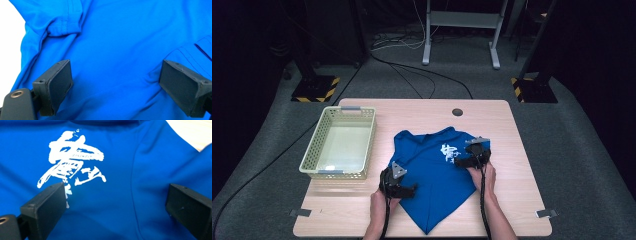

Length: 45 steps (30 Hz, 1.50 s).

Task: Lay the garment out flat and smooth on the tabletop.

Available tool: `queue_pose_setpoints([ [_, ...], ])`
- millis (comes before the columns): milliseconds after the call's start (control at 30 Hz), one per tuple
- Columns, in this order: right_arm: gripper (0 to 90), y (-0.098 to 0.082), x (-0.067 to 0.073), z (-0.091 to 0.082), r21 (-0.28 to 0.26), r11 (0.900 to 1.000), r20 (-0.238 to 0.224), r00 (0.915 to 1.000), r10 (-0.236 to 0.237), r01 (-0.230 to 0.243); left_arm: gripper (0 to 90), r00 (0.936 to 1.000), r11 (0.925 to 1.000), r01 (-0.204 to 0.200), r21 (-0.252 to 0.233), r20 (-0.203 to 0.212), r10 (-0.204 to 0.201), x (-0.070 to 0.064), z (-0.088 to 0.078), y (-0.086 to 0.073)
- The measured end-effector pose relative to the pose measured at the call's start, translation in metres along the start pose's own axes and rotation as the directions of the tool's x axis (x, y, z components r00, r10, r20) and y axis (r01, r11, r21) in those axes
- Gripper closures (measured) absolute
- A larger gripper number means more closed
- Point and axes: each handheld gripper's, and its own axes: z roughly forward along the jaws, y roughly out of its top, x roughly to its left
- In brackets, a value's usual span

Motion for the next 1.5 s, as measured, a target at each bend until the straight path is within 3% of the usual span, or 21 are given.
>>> queue_pose_setpoints([
  [167,2.4,-0.011,-0.007,-0.005,-0.044,0.999,0.008,0.9999,0.006,-0.006,11.3,0.9999,1.0,-0.008,-0.004,-0.007,0.008,-0.003,-0.001,-0.001],
  [533,2.5,-0.022,-0.021,-0.015,-0.048,0.999,0.019,0.9996,0.021,-0.02,11.5,0.9997,0.9999,-0.015,-0.008,-0.017,0.015,-0.014,-0.006,-0.005],
  [767,2.3,-0.026,-0.021,-0.016,-0.065,0.998,0.018,0.9996,0.024,-0.023,11.3,0.9998,0.9999,-0.011,-0.007,0.015,0.011,-0.011,-0.005,-0.004],
  [900,2.2,-0.026,-0.021,-0.016,-0.07,0.997,0.017,0.9996,0.023,-0.022,11.3,0.9997,0.9979,0.021,-0.061,0.012,-0.021,-0.003,-0.01,0.0],
  [1000,2.0,-0.026,-0.022,-0.016,-0.069,0.997,0.016,0.9997,0.021,-0.02,12.2,0.999,0.9956,0.042,-0.083,0.017,-0.041,0.005,-0.011,0.012],
  [1200,2.1,-0.026,-0.022,-0.016,-0.07,0.997,0.014,0.9998,0.017,-0.016,14.7,0.9999,0.9992,-0.012,-0.038,0.01,0.012,0.011,0.005,0.041],
  [1233,2.1,-0.026,-0.022,-0.016,-0.07,0.997,0.012,0.9998,0.016,-0.015,14.7,0.9999,0.9998,-0.004,-0.02,0.014,0.004,0.012,0.01,0.044],
  [1333,2.1,-0.025,-0.024,-0.016,-0.068,0.998,0.008,0.9999,0.011,-0.011,14.4,0.9994,0.9994,0.016,0.031,0.032,-0.017,0.012,0.022,0.041],
  [1400,2.1,-0.026,-0.024,-0.016,-0.069,0.998,0.008,0.9999,0.011,-0.011,14.3,0.9997,0.9979,0.007,0.064,0.024,-0.009,0.009,0.026,0.036],
  [1500,2.1,-0.026,-0.024,-0.016,-0.069,0.998,0.006,0.9999,0.01,-0.01,14.0,1.0,0.9988,0.004,0.049,0.004,-0.004,0.005,0.027,0.031],
])
